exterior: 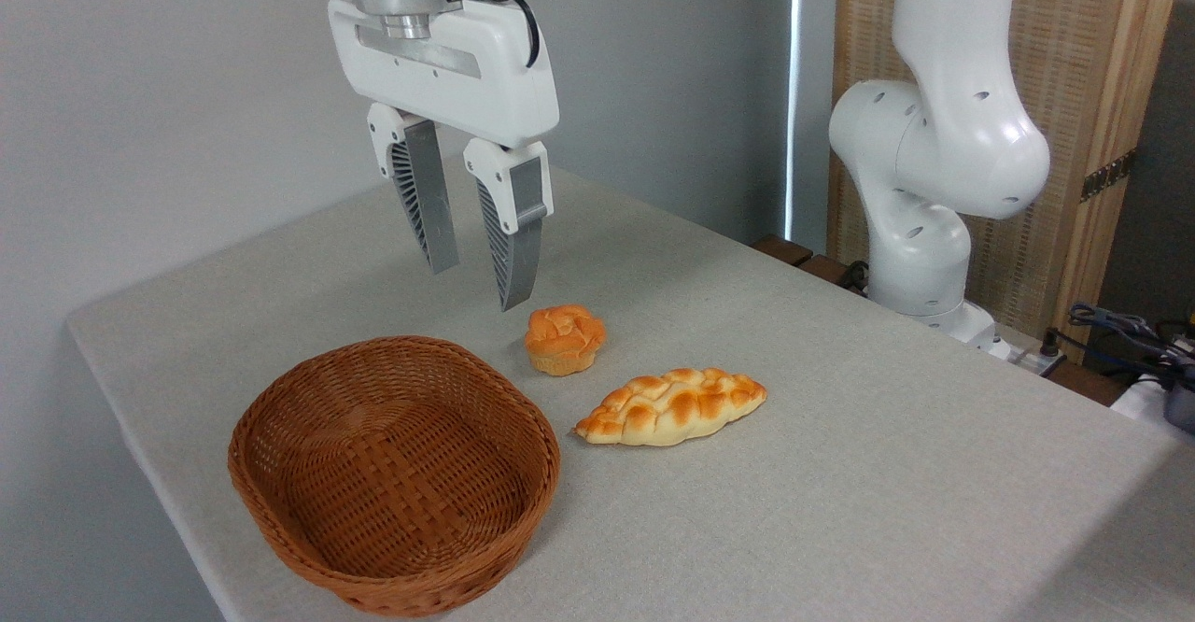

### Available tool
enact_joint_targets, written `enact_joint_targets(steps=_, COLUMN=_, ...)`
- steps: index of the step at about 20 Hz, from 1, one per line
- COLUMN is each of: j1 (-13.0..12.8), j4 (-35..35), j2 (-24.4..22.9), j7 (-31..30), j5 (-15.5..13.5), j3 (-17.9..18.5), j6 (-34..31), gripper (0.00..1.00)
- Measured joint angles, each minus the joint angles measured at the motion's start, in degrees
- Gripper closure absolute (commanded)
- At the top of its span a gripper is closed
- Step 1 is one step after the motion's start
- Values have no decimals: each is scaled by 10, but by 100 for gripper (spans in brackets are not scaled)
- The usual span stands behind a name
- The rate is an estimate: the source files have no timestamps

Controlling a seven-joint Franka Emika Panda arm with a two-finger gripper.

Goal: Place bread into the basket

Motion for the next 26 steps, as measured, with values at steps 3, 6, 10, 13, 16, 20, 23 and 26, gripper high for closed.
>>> enact_joint_targets(steps=3, j1=2, j4=0, j2=0, j7=0, j5=-10, j3=2, j6=0, gripper=0)
enact_joint_targets(steps=6, j1=4, j4=0, j2=0, j7=0, j5=-14, j3=3, j6=0, gripper=0)
enact_joint_targets(steps=10, j1=4, j4=0, j2=0, j7=0, j5=-14, j3=3, j6=0, gripper=0)
enact_joint_targets(steps=13, j1=4, j4=0, j2=0, j7=0, j5=-14, j3=3, j6=0, gripper=0)
enact_joint_targets(steps=16, j1=4, j4=0, j2=0, j7=0, j5=-14, j3=3, j6=-4, gripper=0)
enact_joint_targets(steps=20, j1=3, j4=0, j2=0, j7=20, j5=-14, j3=3, j6=-23, gripper=0)
enact_joint_targets(steps=23, j1=3, j4=0, j2=0, j7=25, j5=-14, j3=3, j6=-28, gripper=0)
enact_joint_targets(steps=26, j1=3, j4=-2, j2=1, j7=25, j5=-14, j3=3, j6=-32, gripper=0)
